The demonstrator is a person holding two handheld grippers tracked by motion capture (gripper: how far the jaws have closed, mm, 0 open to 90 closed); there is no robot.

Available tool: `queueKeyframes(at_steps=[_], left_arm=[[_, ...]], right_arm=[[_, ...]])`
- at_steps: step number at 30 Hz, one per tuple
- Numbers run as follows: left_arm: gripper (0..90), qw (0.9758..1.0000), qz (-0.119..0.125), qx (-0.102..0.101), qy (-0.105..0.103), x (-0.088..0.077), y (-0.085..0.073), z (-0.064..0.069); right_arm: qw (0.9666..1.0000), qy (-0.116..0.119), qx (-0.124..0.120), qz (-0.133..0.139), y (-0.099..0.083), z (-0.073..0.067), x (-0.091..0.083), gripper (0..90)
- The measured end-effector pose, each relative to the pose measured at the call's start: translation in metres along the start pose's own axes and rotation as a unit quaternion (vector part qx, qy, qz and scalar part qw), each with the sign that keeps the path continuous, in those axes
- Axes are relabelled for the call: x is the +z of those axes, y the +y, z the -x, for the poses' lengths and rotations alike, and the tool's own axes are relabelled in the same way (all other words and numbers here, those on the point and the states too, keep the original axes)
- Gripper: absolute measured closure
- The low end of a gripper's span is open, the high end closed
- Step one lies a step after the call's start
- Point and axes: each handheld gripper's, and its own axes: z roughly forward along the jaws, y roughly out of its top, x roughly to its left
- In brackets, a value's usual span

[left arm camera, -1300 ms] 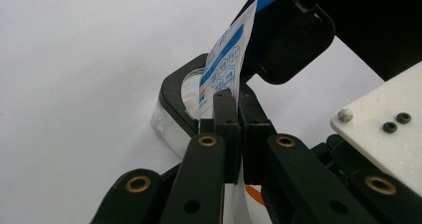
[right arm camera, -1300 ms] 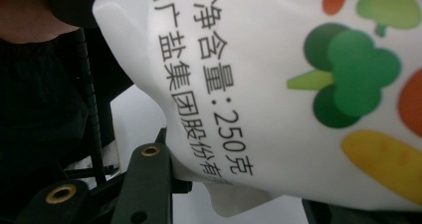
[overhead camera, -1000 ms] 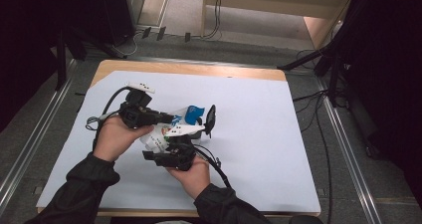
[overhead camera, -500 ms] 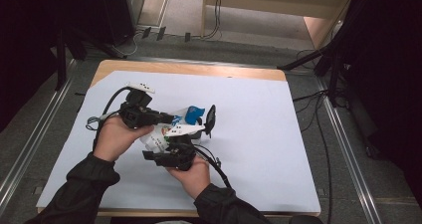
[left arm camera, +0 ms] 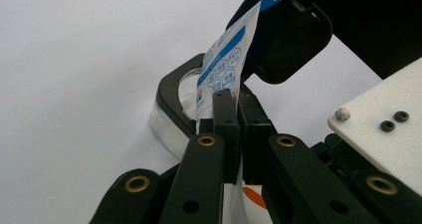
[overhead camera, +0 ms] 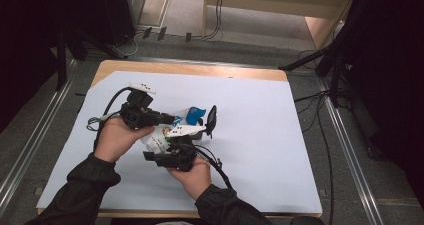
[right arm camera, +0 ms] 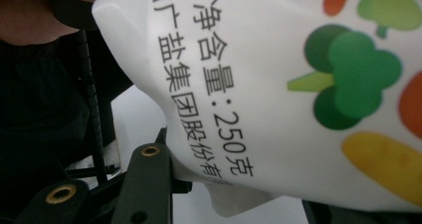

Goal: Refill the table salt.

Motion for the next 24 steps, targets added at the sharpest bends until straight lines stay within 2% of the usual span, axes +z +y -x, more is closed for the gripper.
queueKeyframes(at_steps=[24], left_arm=[[88.9, 1.0, 0.005, 0.003, 0.001, -0.0002, 0.0003, 0.0011]], right_arm=[[0.9999, 0.005, 0.009, 0.006, 0.0012, -0.0009, -0.0011, 61.5]])
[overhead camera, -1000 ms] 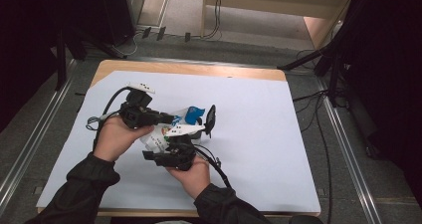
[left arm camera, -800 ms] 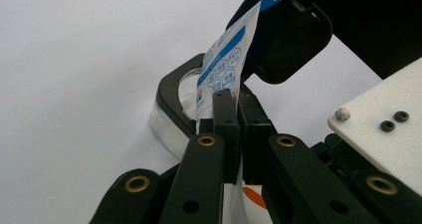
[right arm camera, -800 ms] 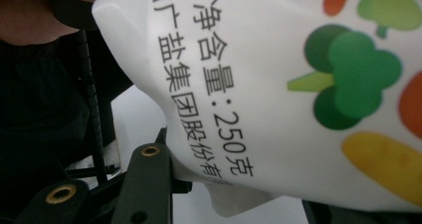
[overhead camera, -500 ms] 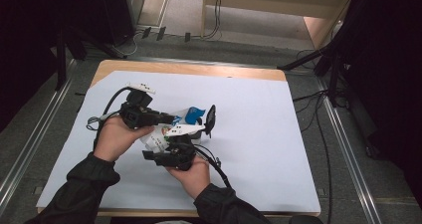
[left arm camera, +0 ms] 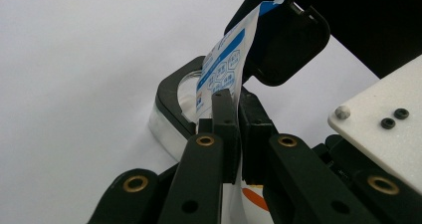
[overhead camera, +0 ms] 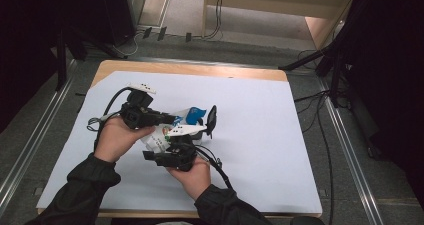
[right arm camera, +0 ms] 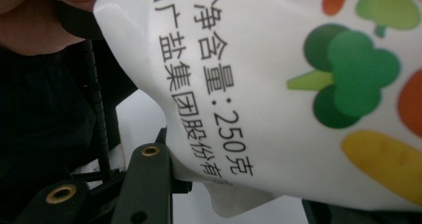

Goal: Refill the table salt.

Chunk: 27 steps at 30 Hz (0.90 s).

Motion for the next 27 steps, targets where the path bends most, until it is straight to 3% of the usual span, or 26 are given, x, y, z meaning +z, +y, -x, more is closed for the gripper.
queueKeyframes(at_steps=[27], left_arm=[[83.2, 1.0, 0.001, -0.001, -0.002, 0.0012, 0.0006, 0.0008]], right_arm=[[1.0, 0.002, 0.001, 0.002, -0.0007, -0.001, 0.0001, 61.9]])
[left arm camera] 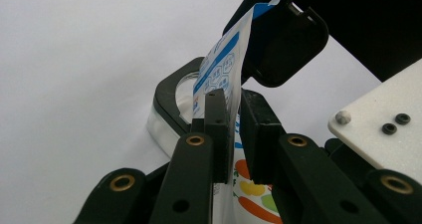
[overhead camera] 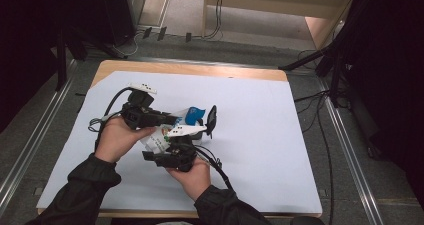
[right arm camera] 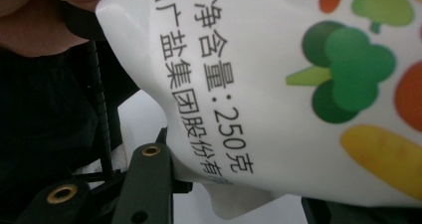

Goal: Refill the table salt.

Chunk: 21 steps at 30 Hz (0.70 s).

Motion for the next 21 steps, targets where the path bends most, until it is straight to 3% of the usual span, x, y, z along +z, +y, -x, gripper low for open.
queueKeyframes(at_steps=[21], left_arm=[[84.6, 1.0, -0.002, 0.0, 0.0, 0.0004, -0.0005, -0.0015]], right_arm=[[1.0, -0.002, -0.004, -0.004, 0.0003, 0.0019, 0.0003, 61.9]])
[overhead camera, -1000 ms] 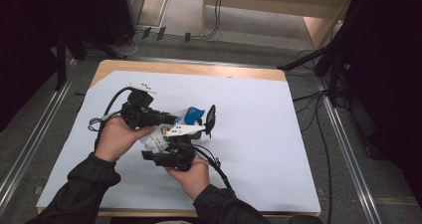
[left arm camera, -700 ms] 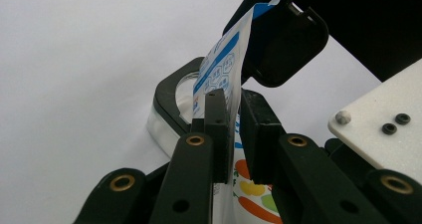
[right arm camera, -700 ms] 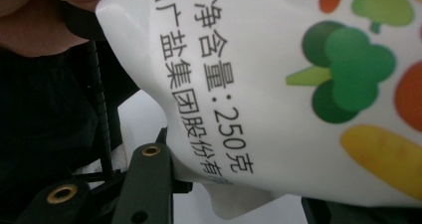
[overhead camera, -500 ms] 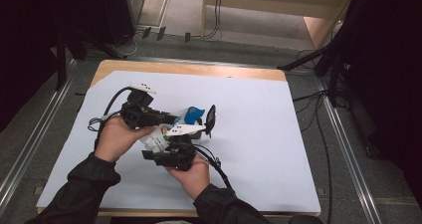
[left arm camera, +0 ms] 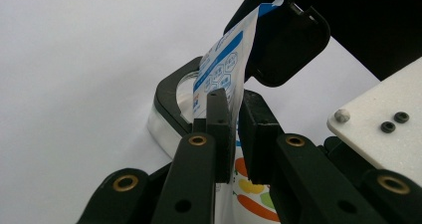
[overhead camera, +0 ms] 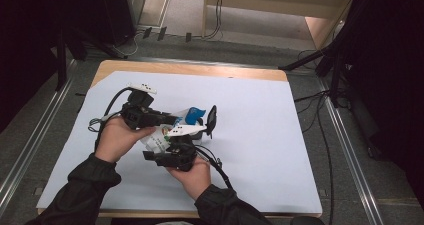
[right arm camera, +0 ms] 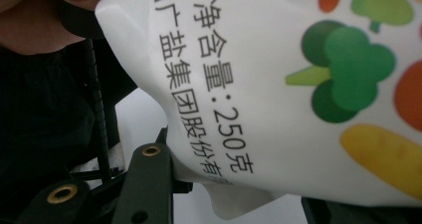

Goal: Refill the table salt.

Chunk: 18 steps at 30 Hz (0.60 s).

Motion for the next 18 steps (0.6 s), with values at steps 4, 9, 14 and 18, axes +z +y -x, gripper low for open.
queueKeyframes(at_steps=[4, 9, 14, 18], left_arm=[[84.0, 1.0, 0.0, -0.001, -0.001, 0.0009, -0.0004, -0.0004], [85.2, 1.0, -0.002, -0.002, -0.002, 0.0009, -0.0006, -0.0005], [87.7, 1.0, -0.001, -0.003, 0.001, -0.0009, -0.0012, -0.0032], [88.4, 1.0, -0.001, -0.006, 0.001, -0.0011, -0.0012, -0.0038]], right_arm=[[1.0, -0.004, -0.003, 0.0, -0.0004, 0.0005, 0.0005, 61.9], [1.0, -0.007, -0.003, 0.001, -0.0019, 0.0015, 0.0005, 62.5], [1.0, -0.004, 0.004, 0.003, -0.0011, 0.0023, -0.0005, 62.8], [1.0, -0.003, 0.004, 0.003, -0.0012, 0.0022, 0.0, 62.8]])
